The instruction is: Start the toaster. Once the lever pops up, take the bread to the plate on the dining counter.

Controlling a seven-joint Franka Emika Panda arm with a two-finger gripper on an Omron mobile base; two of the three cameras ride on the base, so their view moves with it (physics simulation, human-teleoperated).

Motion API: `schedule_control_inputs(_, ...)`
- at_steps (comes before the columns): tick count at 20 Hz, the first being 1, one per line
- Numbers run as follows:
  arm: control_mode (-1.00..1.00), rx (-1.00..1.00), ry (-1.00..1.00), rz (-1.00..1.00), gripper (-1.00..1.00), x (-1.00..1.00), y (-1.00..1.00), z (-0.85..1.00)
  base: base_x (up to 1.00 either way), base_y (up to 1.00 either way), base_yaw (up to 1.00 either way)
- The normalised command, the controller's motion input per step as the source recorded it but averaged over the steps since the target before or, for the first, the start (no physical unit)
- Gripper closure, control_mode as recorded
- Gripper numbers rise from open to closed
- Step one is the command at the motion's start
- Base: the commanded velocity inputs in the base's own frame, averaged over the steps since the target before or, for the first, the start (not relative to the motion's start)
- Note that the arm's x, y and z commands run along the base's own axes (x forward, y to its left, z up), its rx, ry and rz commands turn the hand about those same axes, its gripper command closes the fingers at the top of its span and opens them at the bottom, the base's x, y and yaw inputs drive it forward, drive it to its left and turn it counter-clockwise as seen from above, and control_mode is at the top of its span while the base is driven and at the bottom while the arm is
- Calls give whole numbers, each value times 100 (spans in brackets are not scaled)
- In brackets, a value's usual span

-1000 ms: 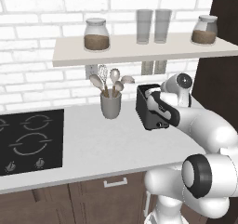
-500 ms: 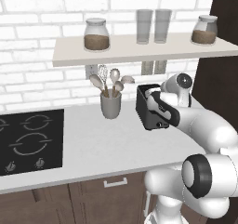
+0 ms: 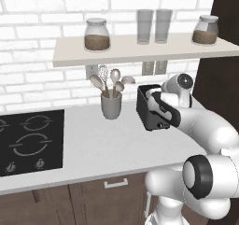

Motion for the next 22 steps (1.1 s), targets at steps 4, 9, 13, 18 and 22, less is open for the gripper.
schedule_control_inputs(4, -100, 0, 0, 0, -100, 0, 0, 0, 0, 0, 0)
schedule_control_inputs(9, -100, 0, 0, 0, -100, 0, 0, 0, 0, 0, 0)
schedule_control_inputs(13, -100, 0, 0, 0, -100, 0, 0, 0, 0, 0, 0)
schedule_control_inputs(18, -100, 0, 0, 0, -100, 0, 0, 0, 0, 0, 0)
schedule_control_inputs(22, -100, 0, 0, 0, -100, 0, 0, 0, 0, 0, 0)
